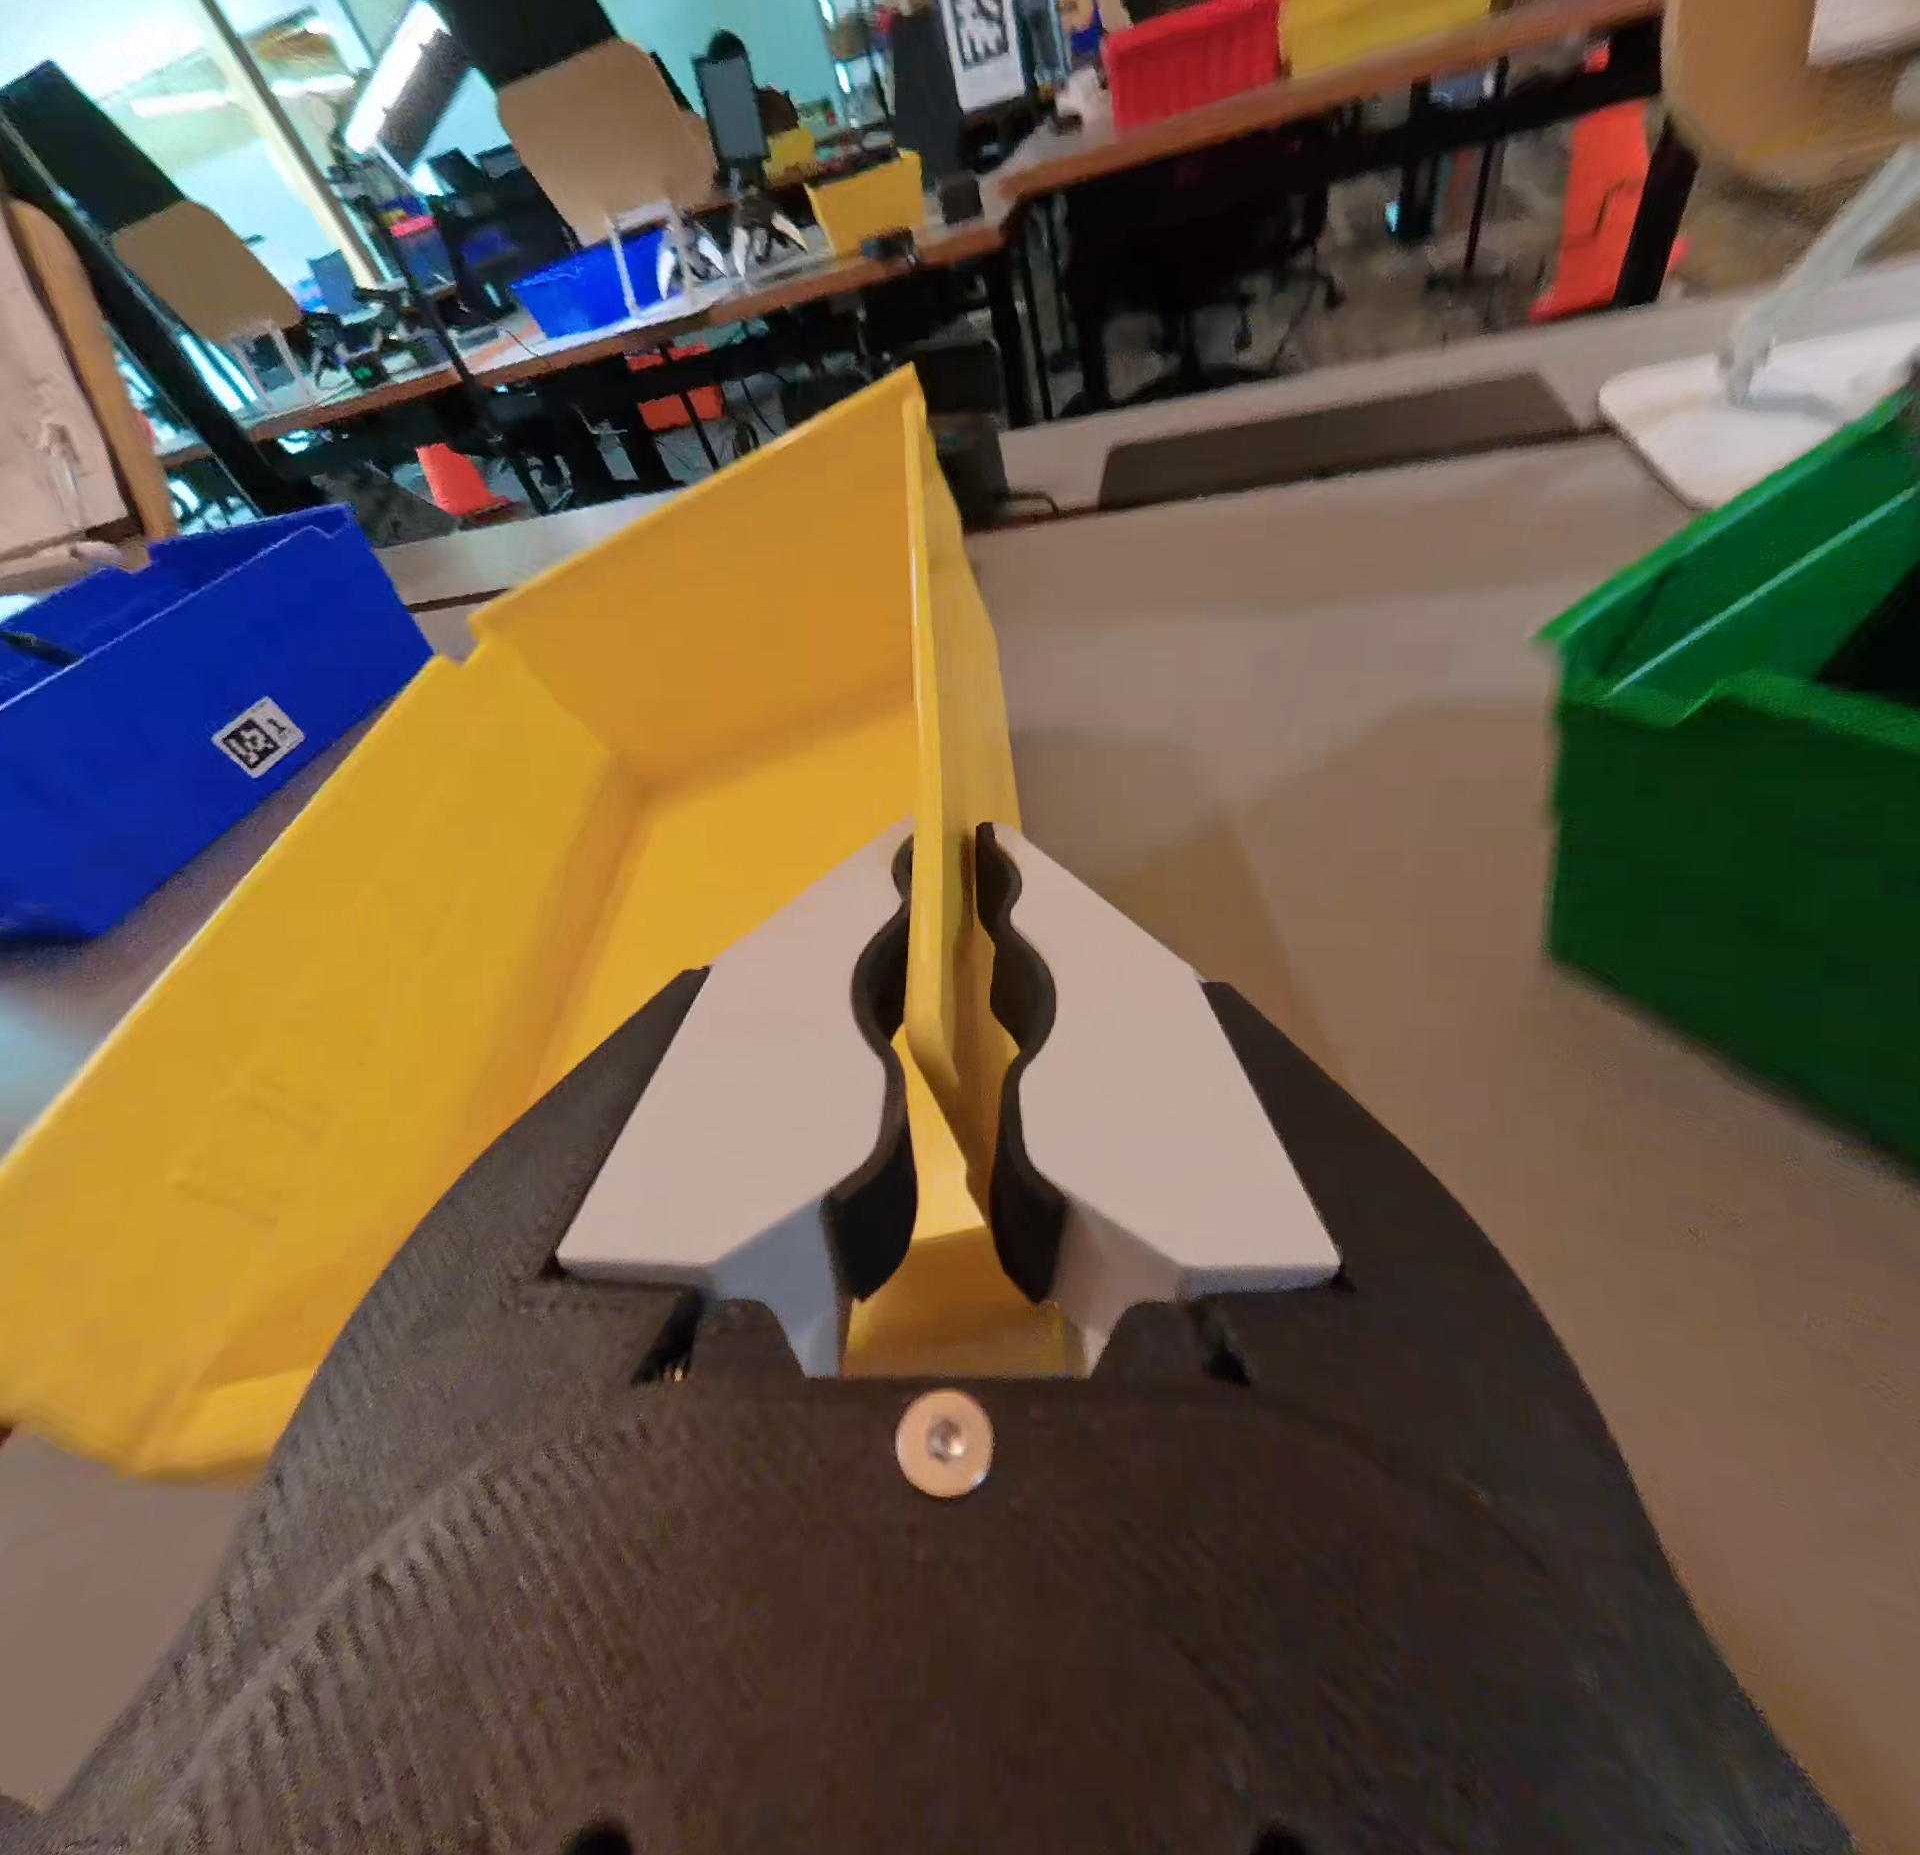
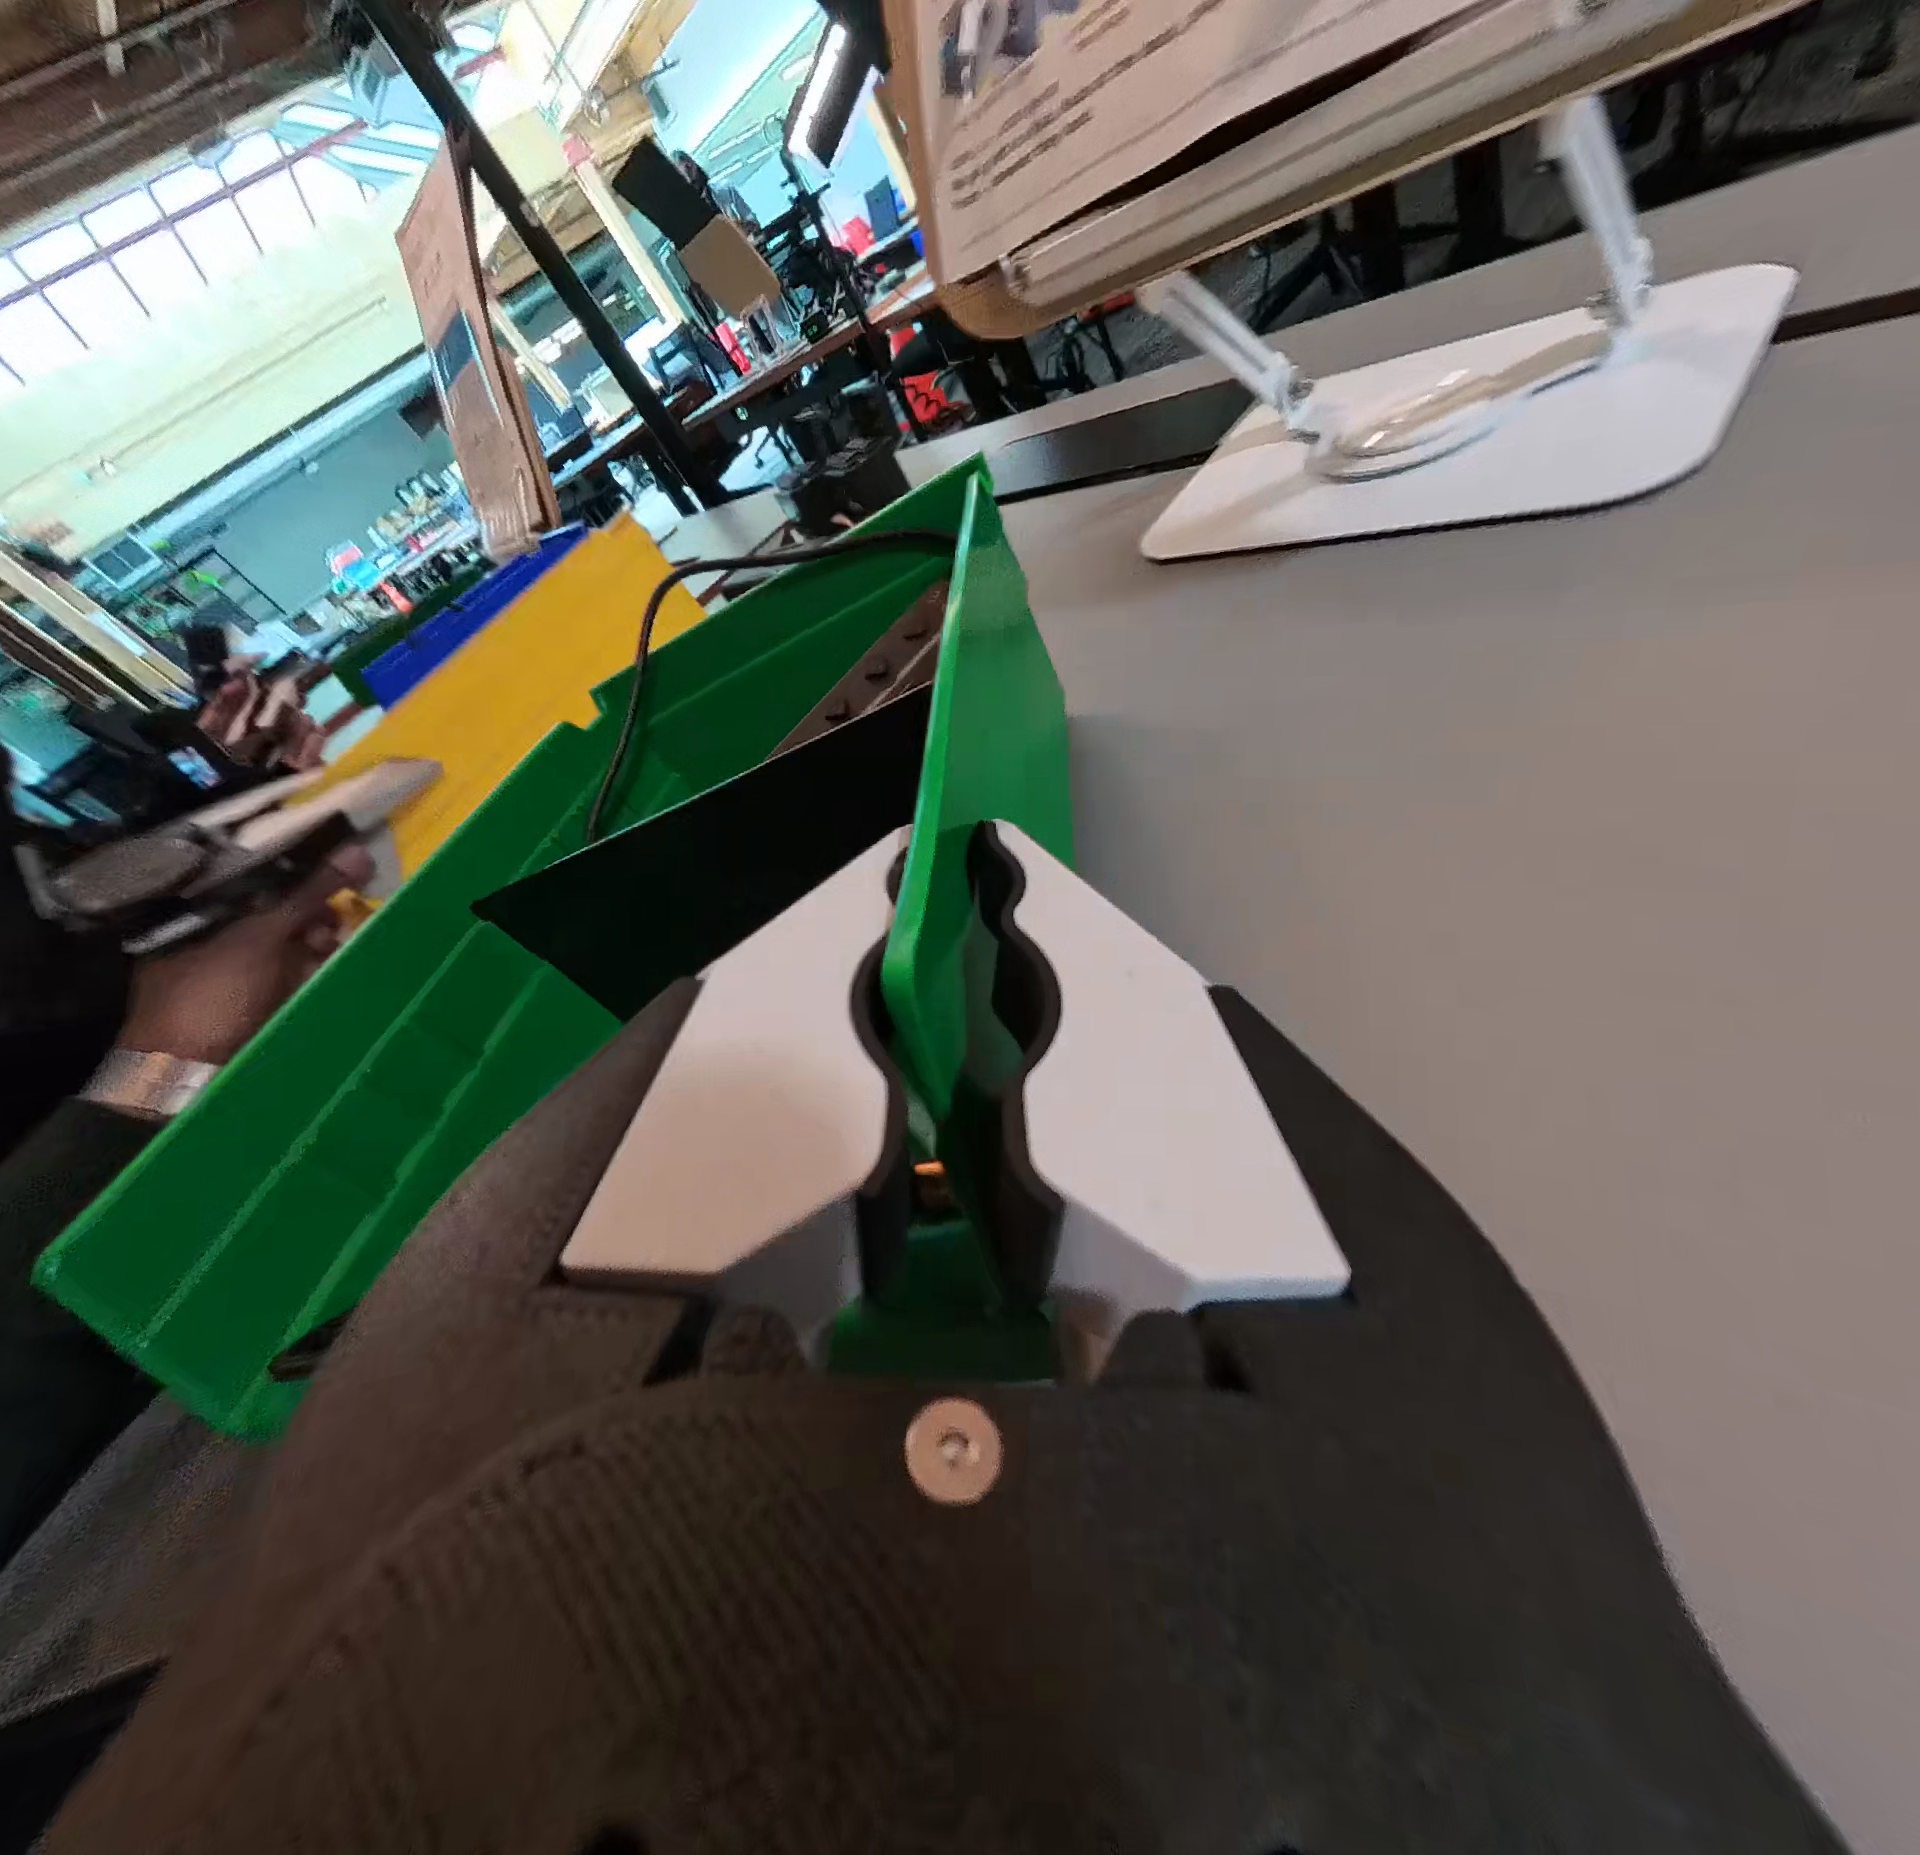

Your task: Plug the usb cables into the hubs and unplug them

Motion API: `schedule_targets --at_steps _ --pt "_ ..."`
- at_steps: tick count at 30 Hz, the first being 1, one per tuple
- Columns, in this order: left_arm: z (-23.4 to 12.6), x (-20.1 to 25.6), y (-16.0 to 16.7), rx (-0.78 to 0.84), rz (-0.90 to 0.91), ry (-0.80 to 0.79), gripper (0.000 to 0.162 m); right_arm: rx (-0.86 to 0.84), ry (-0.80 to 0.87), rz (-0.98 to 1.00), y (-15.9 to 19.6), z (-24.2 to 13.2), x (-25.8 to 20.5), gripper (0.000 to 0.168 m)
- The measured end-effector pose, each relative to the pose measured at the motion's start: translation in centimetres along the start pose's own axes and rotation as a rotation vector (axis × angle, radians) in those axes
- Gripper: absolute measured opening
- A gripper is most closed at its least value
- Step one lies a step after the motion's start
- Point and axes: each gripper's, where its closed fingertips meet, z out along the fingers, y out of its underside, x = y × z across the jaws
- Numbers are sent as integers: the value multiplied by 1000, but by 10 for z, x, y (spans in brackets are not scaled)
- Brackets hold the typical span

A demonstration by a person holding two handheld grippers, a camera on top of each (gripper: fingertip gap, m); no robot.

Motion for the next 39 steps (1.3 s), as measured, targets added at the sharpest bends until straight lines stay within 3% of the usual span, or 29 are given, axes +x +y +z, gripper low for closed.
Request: schedule_targets --at_steps 8,16,20,22,25,31,39 --pt "-44 -100 -46 79 -176 -104 1 -78 -27 -43 33 121 -91 5" --pt "-99 -156 -87 163 -76 -251 1 -97 165 -22 96 223 -196 10" --pt "-109 -155 -101 206 -85 -229 1 -177 84 -148 121 254 -263 27" --pt "-110 -148 -108 227 -95 -200 0 -243 7 -155 133 264 -292 48" --pt "-106 -128 -116 242 -93 -137 0 -311 -106 -164 142 264 -322 67" --pt "-96 -57 -142 264 -29 41 0 -274 -234 -207 122 223 -310 73" --pt "-119 121 -174 282 24 537 0 -156 -70 -432 52 87 -170 73"
